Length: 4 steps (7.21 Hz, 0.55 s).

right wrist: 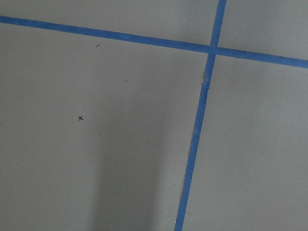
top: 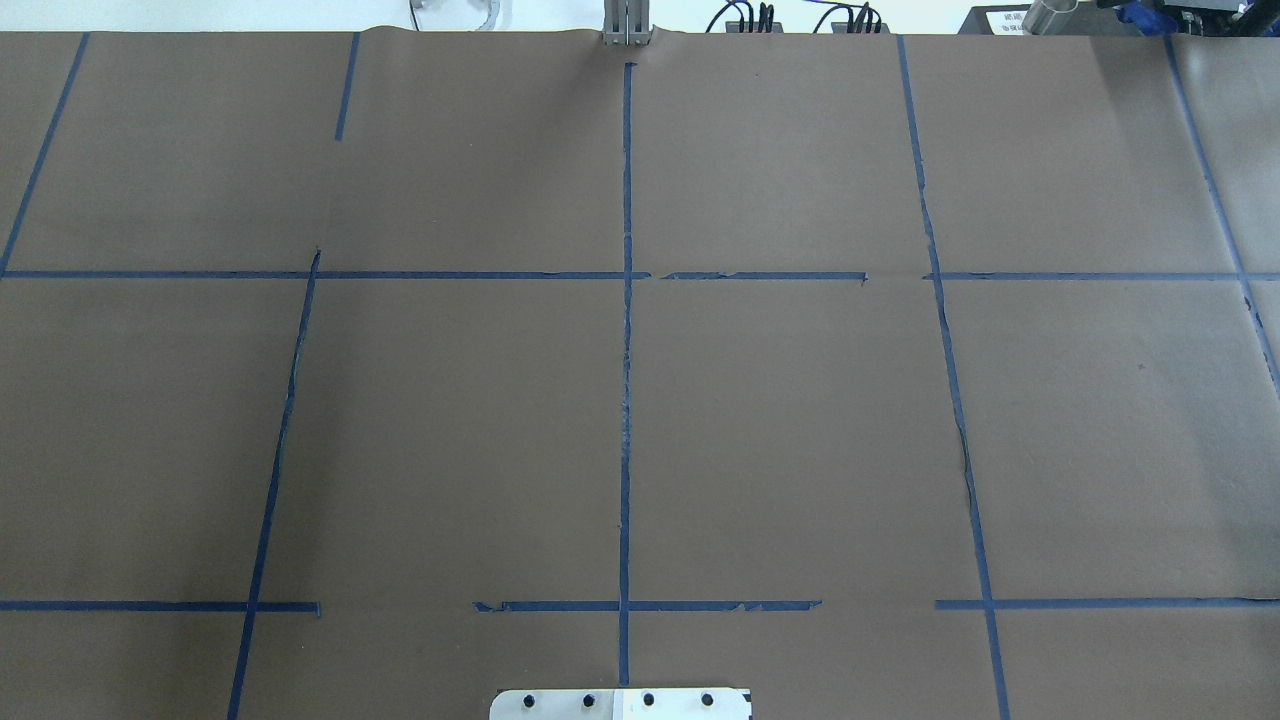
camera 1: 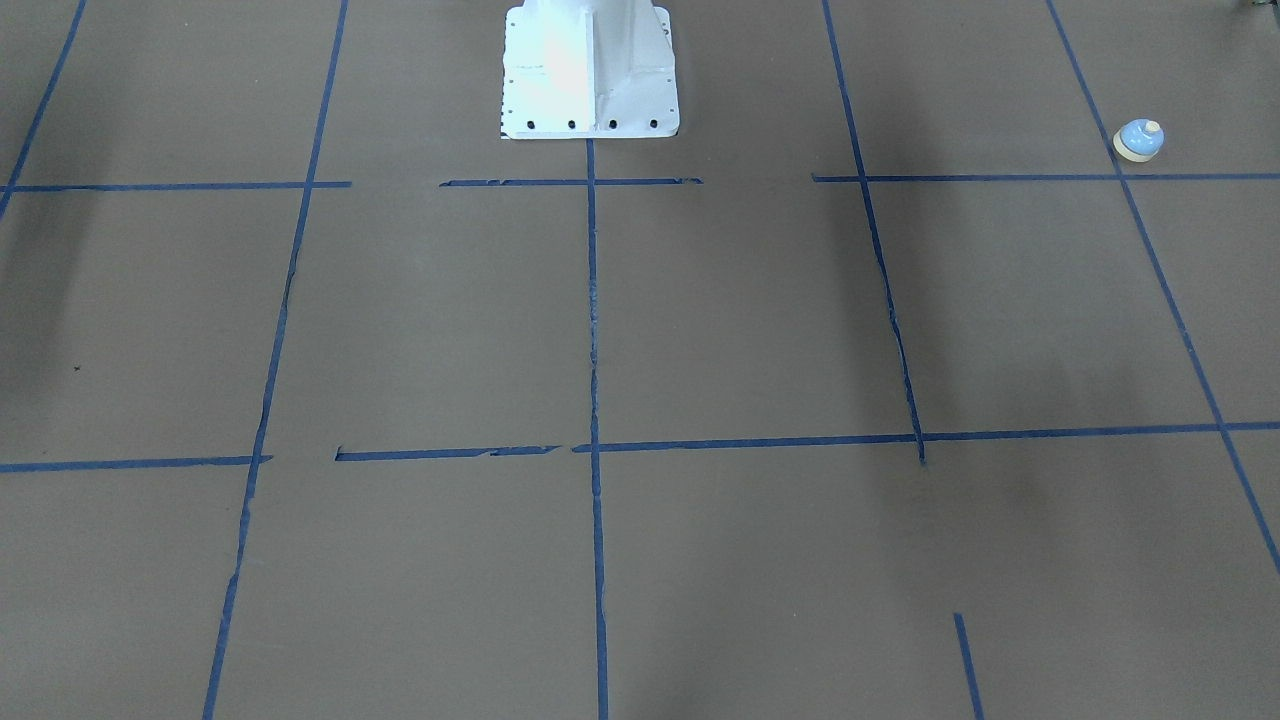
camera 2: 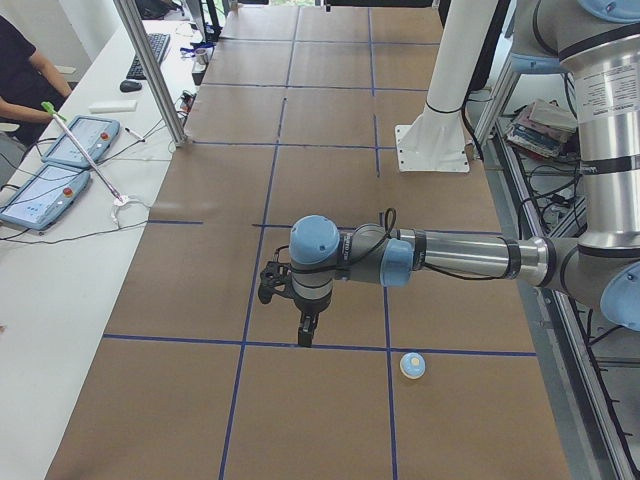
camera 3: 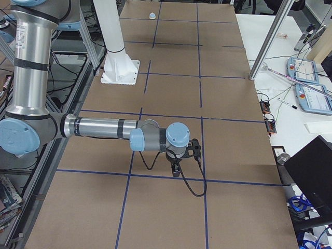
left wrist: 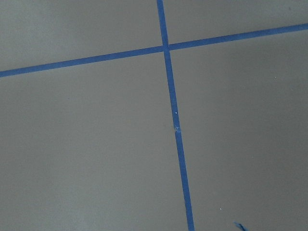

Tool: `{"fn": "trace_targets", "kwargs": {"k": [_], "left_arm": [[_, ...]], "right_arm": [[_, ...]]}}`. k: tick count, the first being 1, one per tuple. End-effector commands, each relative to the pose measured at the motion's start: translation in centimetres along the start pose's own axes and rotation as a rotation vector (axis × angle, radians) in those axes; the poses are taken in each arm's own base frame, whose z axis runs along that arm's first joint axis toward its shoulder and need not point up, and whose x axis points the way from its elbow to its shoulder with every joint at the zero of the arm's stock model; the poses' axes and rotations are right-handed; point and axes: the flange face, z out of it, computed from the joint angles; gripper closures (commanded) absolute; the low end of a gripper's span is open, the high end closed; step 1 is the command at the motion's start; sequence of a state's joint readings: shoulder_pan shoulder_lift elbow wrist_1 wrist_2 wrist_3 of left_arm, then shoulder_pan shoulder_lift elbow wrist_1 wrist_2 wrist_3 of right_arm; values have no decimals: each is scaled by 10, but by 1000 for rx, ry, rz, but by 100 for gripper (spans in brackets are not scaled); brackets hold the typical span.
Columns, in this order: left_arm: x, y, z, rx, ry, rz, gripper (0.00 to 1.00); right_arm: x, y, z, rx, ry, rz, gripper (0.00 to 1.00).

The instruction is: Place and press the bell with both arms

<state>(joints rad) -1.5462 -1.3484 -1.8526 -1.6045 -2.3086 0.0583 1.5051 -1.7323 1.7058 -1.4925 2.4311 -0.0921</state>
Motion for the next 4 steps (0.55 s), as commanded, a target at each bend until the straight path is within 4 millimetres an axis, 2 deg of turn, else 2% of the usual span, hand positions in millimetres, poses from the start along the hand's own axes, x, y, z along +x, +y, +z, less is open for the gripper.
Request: {"fn": "trace_targets", "kwargs": {"k": [1,4], "left_arm": [[-2,4,3,-13,13,-6,0],[-2,12,7,-21,29,-18,0]], "right_arm": [[0,0,0,0,0,0,0],[-1,0,0,-1,0,-3,0]]}}
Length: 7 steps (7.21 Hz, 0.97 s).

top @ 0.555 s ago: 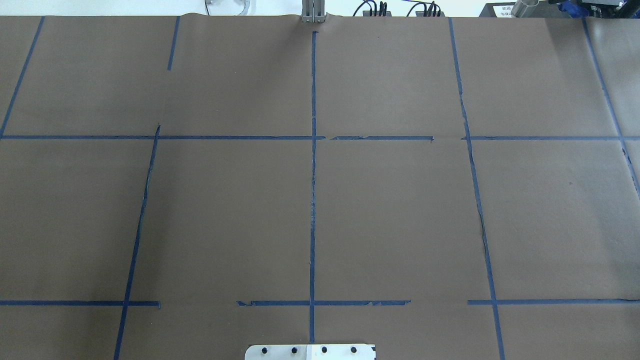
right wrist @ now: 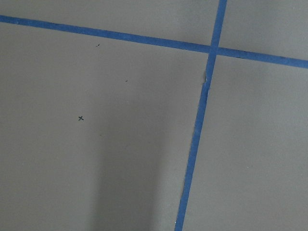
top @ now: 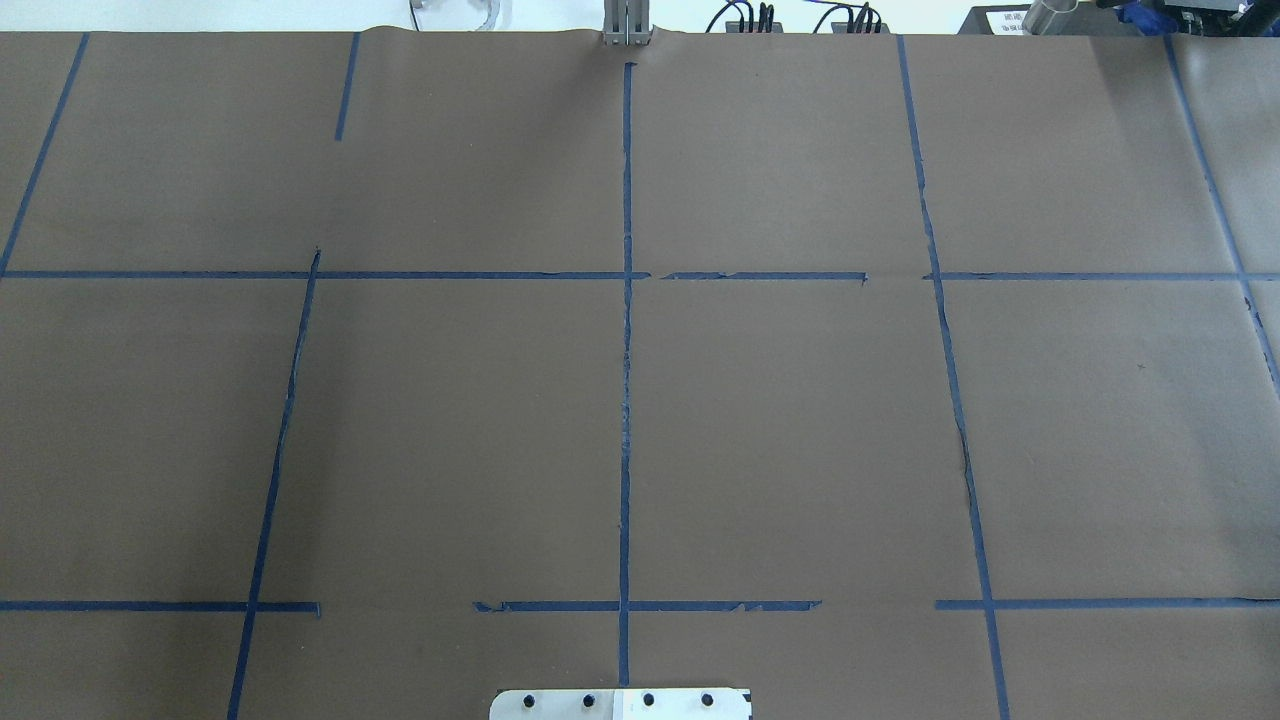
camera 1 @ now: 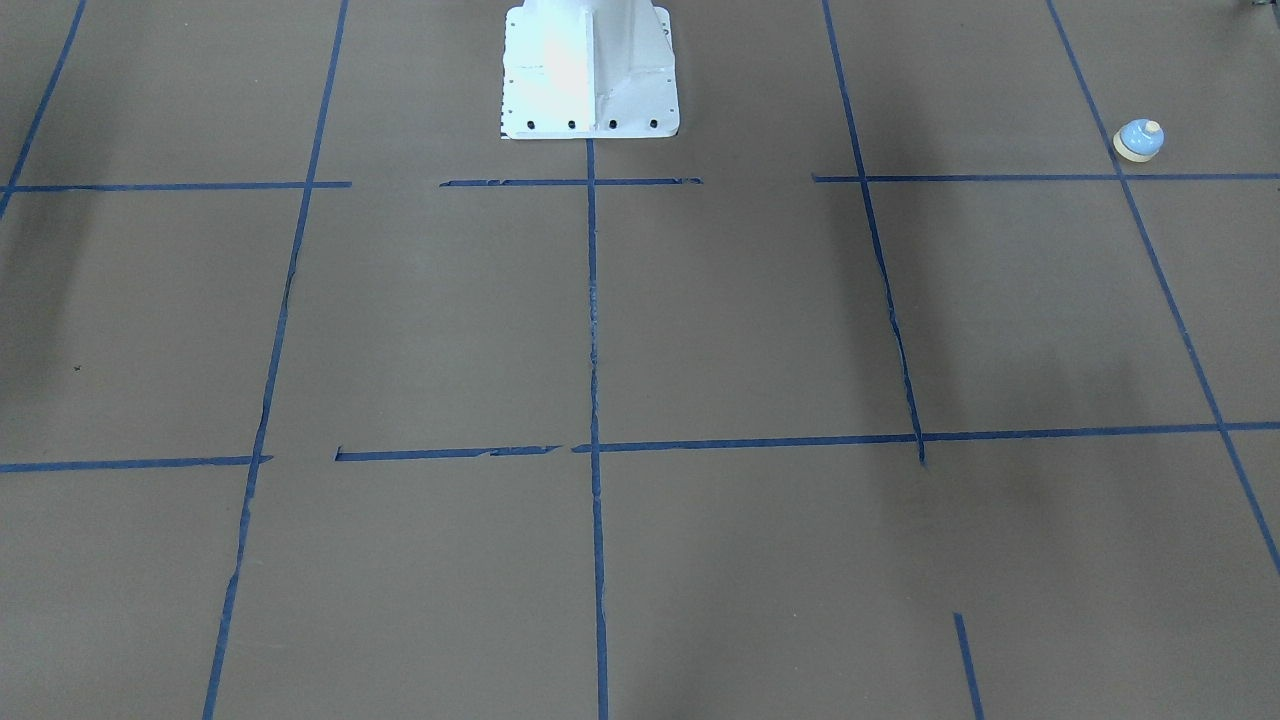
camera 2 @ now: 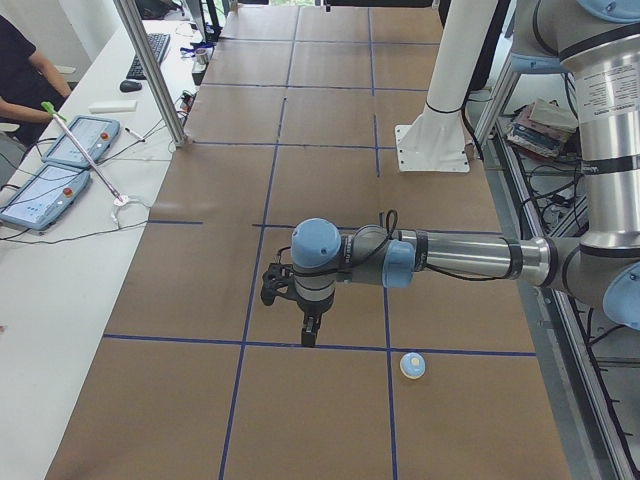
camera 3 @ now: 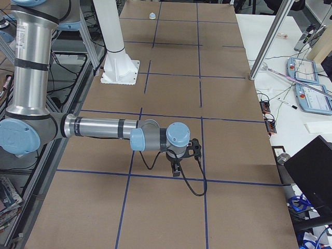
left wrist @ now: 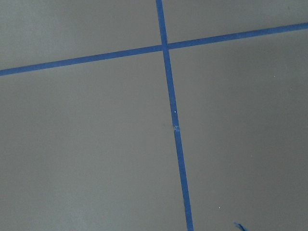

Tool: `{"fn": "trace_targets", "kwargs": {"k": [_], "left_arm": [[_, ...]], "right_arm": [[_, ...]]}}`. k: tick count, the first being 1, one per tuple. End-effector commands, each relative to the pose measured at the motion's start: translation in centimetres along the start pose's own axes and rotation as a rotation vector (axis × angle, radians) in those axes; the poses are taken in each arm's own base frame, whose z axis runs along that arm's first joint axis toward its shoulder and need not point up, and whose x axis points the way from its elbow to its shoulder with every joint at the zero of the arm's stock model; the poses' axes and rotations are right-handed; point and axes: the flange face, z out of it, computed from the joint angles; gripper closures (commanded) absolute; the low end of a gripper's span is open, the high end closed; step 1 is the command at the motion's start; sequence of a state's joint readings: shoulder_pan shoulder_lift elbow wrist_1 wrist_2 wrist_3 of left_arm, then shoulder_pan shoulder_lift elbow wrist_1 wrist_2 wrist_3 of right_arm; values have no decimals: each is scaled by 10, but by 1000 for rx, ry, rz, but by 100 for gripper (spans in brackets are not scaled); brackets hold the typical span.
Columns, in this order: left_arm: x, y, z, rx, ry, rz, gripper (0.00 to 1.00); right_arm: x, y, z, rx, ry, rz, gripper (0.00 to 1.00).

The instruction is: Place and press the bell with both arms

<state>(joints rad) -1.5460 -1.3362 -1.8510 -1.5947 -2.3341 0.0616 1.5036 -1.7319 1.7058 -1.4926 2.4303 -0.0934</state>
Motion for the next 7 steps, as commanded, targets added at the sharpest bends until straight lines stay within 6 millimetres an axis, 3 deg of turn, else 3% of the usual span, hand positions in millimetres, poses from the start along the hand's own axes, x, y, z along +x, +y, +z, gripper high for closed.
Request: {"fn": "trace_targets", "kwargs": {"k": [1,3,5,7], "left_arm": [[-2,8,4,-8,1,-7,0],[-5,13,8,-15,5,-16,0],[-12,38,18,-33,18,-22,0],[-11,46,19,-4,35,3,0]], "right_arm": [[-1,0,1,-1,-1,0,0],[-1,-4,0,1,-3,1,0],[-4,-6,-2,7,-4,-6,0],[0,-6,1,13,2,-17,0]]}}
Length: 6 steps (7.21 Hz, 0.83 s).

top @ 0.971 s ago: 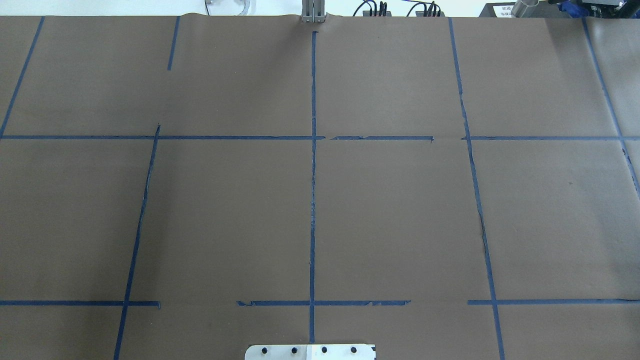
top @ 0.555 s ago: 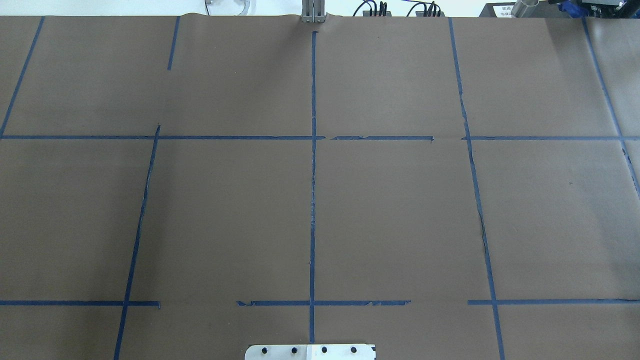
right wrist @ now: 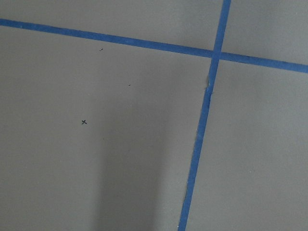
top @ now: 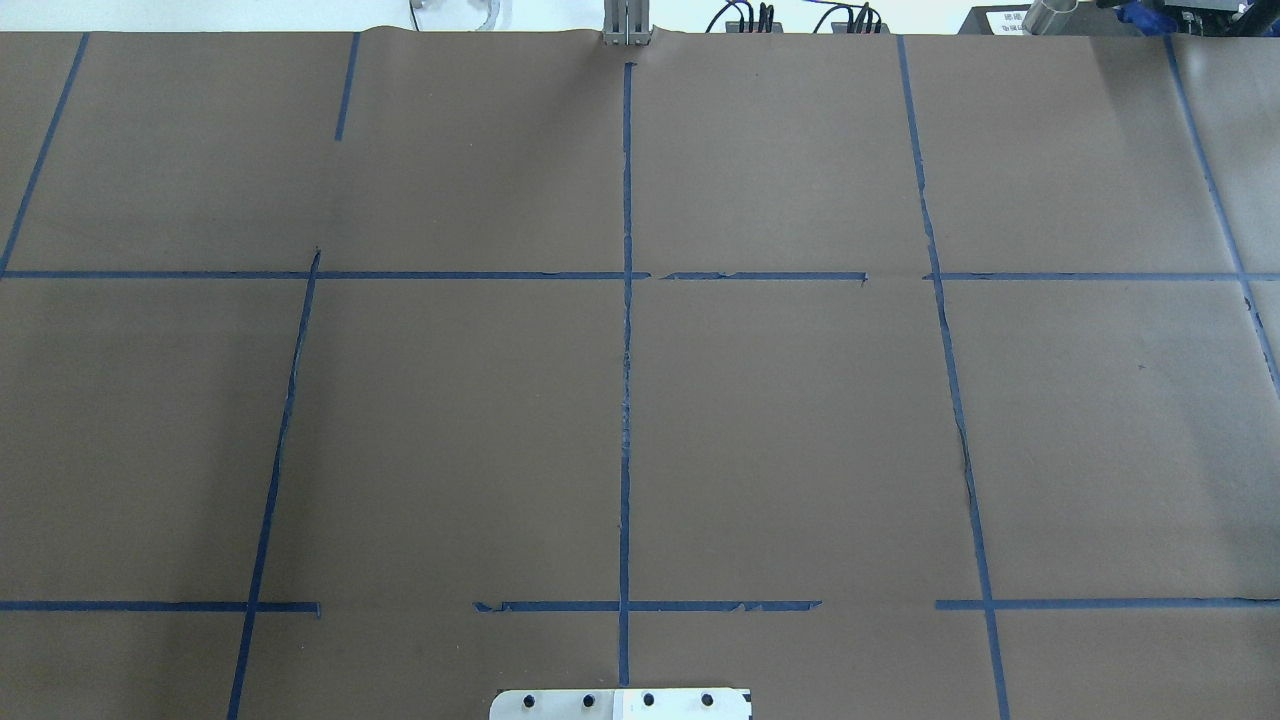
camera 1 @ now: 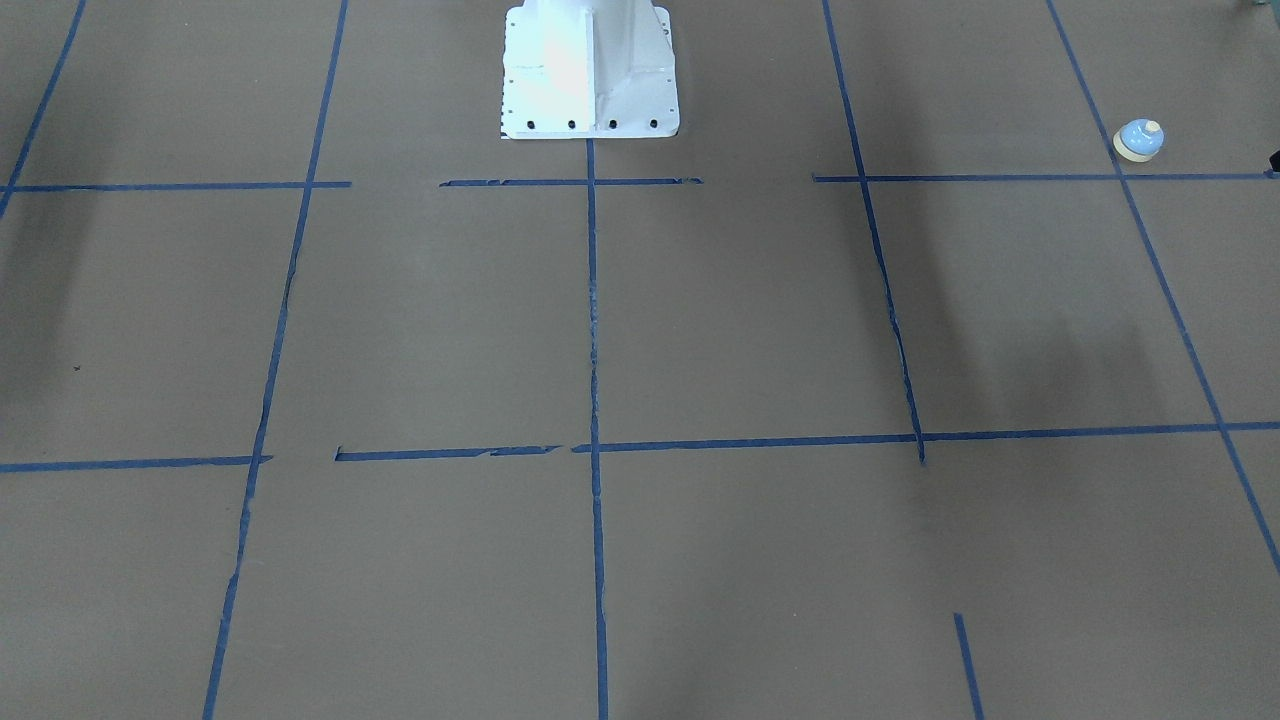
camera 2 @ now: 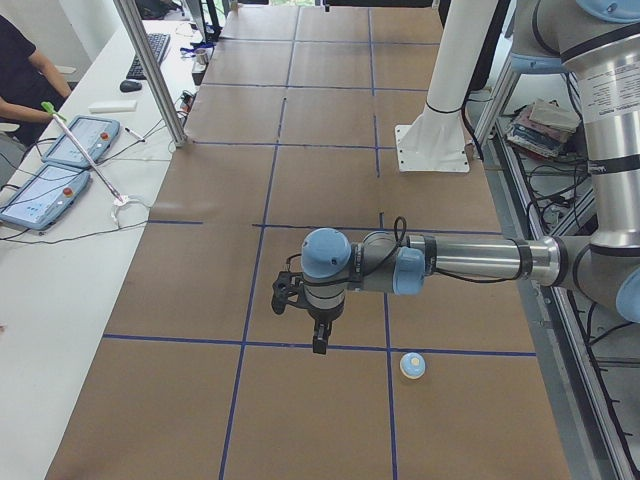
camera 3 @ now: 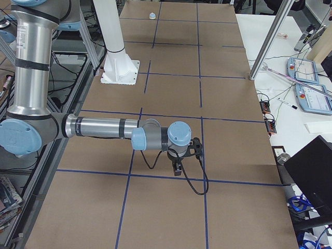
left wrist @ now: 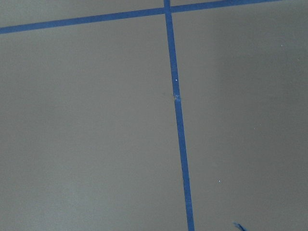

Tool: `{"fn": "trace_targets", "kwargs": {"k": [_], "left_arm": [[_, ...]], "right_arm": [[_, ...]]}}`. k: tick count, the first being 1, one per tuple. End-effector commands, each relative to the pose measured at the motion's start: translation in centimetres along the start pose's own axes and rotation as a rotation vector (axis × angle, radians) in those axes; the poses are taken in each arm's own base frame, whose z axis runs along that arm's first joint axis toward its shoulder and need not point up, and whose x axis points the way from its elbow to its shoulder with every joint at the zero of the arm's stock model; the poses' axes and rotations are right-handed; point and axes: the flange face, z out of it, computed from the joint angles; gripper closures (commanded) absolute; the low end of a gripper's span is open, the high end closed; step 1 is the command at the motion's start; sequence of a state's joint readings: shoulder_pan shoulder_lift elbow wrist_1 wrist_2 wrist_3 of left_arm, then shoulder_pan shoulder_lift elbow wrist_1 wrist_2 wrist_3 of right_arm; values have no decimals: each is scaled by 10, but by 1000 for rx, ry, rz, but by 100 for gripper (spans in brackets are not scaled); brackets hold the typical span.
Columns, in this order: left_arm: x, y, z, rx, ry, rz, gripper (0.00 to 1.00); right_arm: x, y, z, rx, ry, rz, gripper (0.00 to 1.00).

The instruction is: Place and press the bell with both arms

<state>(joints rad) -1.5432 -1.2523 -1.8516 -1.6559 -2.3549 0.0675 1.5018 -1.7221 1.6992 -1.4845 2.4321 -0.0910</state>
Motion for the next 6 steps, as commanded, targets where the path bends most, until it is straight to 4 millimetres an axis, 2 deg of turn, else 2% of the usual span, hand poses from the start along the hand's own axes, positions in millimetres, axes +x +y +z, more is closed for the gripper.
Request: {"fn": "trace_targets", "kwargs": {"k": [1,5,6], "left_arm": [[1,12,2,38,19,29,0],[-7,27,14,15,42,-24,0],[0,32,37,-49,44,-48,0]], "right_arm": [[1,-1,1,17,5,-21,0],[3,4,2,15,2,-16,0],[2,4,1,19,3,-19,0]]}}
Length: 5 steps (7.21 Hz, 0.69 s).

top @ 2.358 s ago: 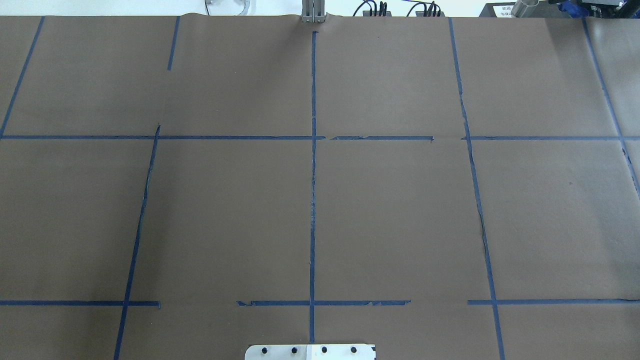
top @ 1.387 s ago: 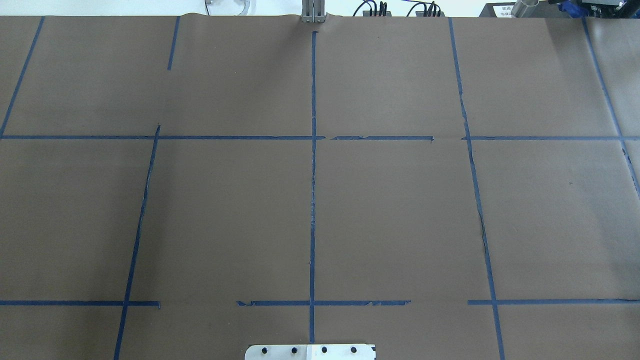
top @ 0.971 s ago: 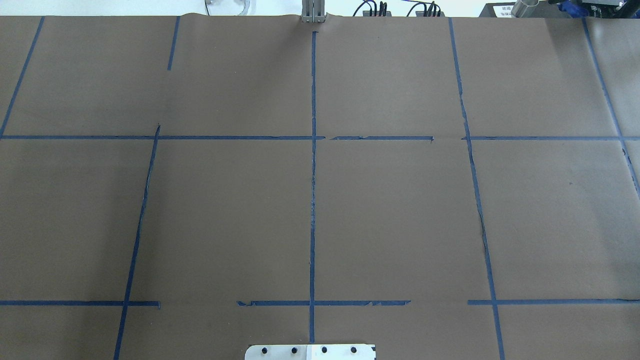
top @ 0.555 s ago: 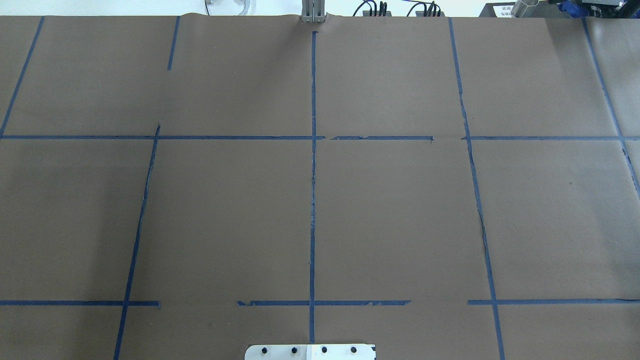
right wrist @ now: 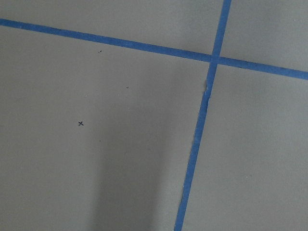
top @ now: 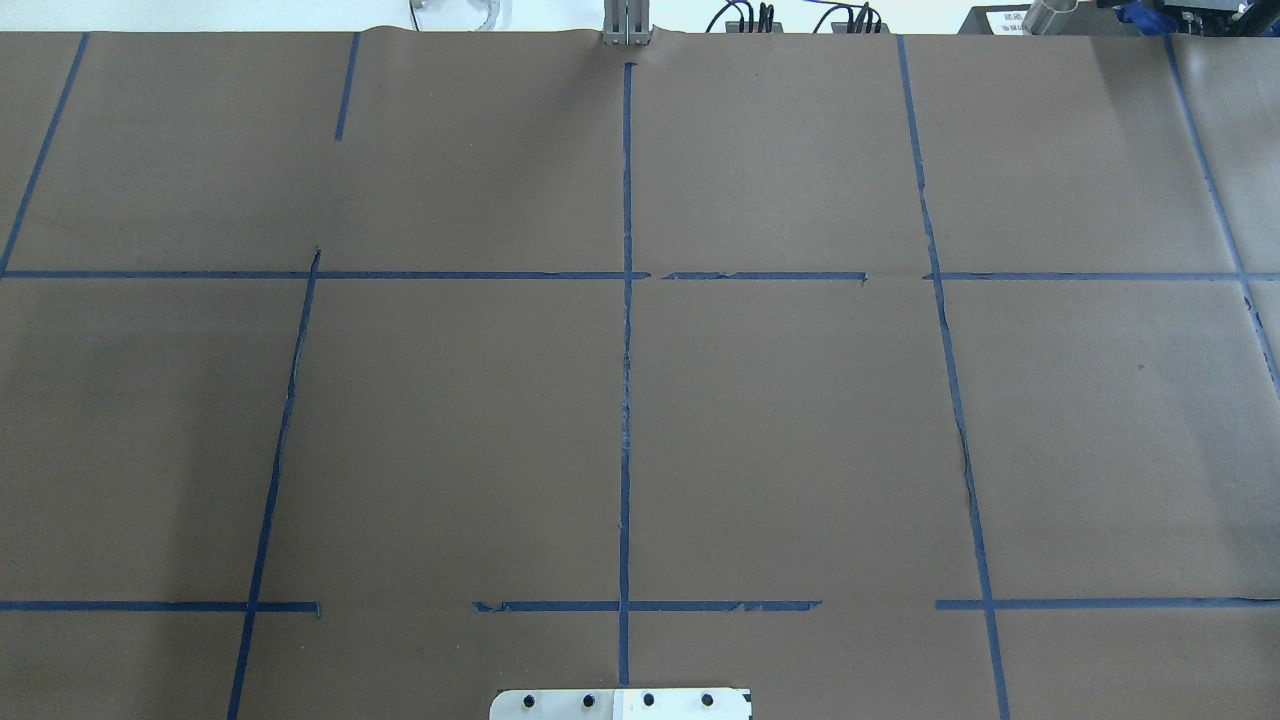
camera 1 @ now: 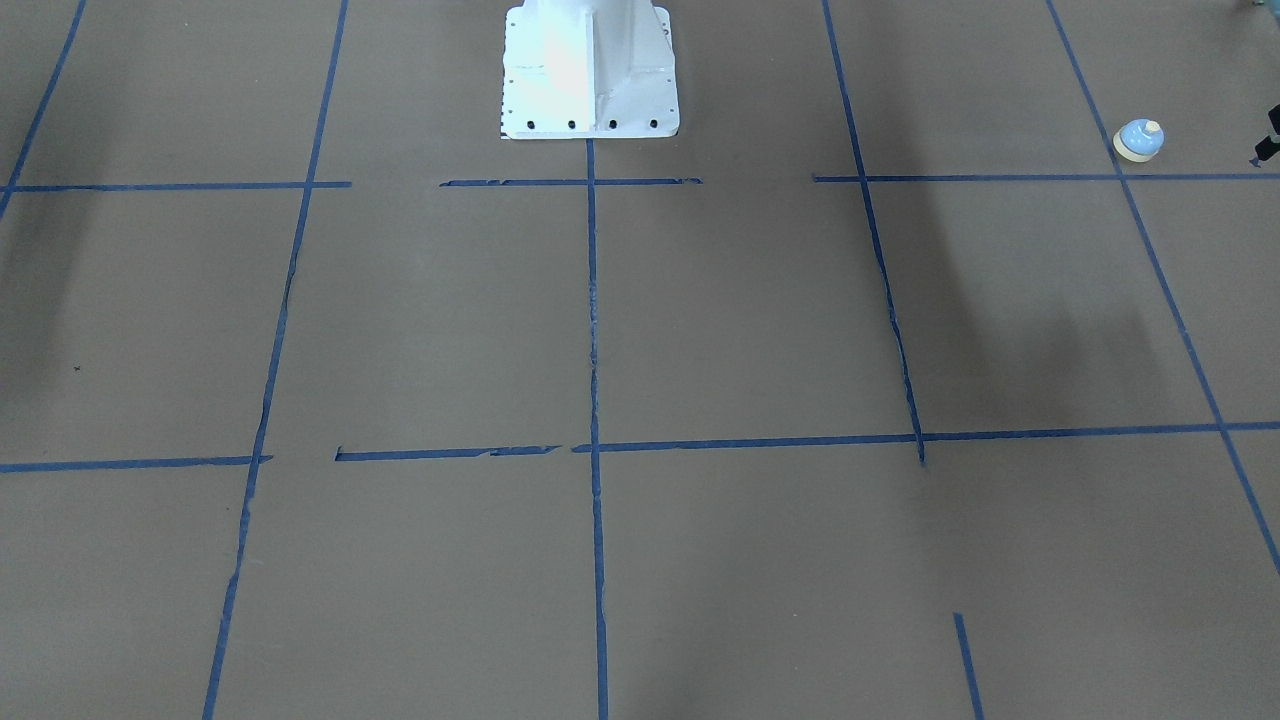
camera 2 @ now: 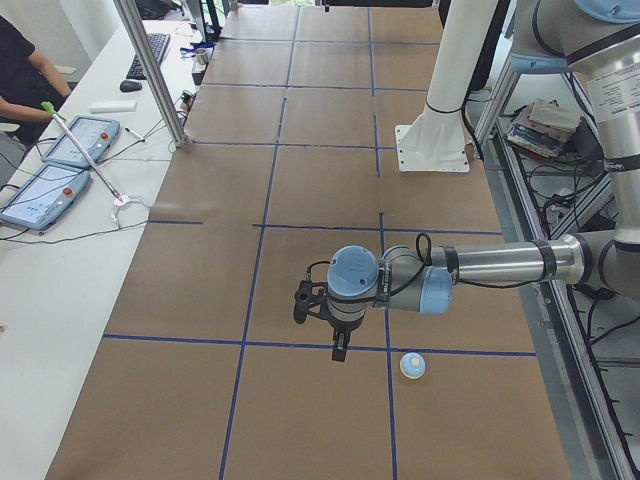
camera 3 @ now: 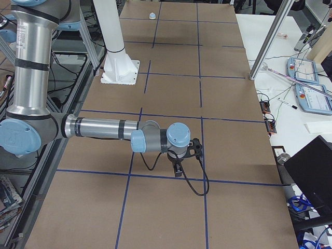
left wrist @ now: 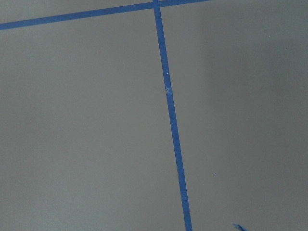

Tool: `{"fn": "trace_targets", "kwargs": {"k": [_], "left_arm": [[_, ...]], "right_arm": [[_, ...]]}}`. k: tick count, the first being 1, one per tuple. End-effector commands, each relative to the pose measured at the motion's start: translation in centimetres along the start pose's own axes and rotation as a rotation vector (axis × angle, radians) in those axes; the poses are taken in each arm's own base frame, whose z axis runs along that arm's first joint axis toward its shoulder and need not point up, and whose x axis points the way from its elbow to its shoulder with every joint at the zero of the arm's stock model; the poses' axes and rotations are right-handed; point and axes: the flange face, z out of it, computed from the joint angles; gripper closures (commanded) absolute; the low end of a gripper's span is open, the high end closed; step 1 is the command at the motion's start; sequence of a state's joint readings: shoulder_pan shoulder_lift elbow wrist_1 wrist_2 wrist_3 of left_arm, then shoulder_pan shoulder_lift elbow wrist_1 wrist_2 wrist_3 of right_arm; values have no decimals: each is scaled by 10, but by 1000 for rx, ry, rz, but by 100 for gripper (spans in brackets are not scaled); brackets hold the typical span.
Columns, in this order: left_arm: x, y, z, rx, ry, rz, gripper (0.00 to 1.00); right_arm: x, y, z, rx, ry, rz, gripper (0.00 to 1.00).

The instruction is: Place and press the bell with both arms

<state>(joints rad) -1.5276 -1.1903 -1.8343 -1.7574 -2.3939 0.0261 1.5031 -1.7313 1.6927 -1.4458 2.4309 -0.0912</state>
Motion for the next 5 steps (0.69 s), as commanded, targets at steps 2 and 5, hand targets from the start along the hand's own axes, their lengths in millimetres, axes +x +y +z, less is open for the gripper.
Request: {"fn": "trace_targets", "kwargs": {"k": [2,5], "left_arm": [[-2,33,39,-97,-1,-117,0],[4,59,103,-245,-11,-90,0]], "right_arm": [[1,1,2,-1,1,-1,0],[2,2,3,-5,-3,-5,0]]}}
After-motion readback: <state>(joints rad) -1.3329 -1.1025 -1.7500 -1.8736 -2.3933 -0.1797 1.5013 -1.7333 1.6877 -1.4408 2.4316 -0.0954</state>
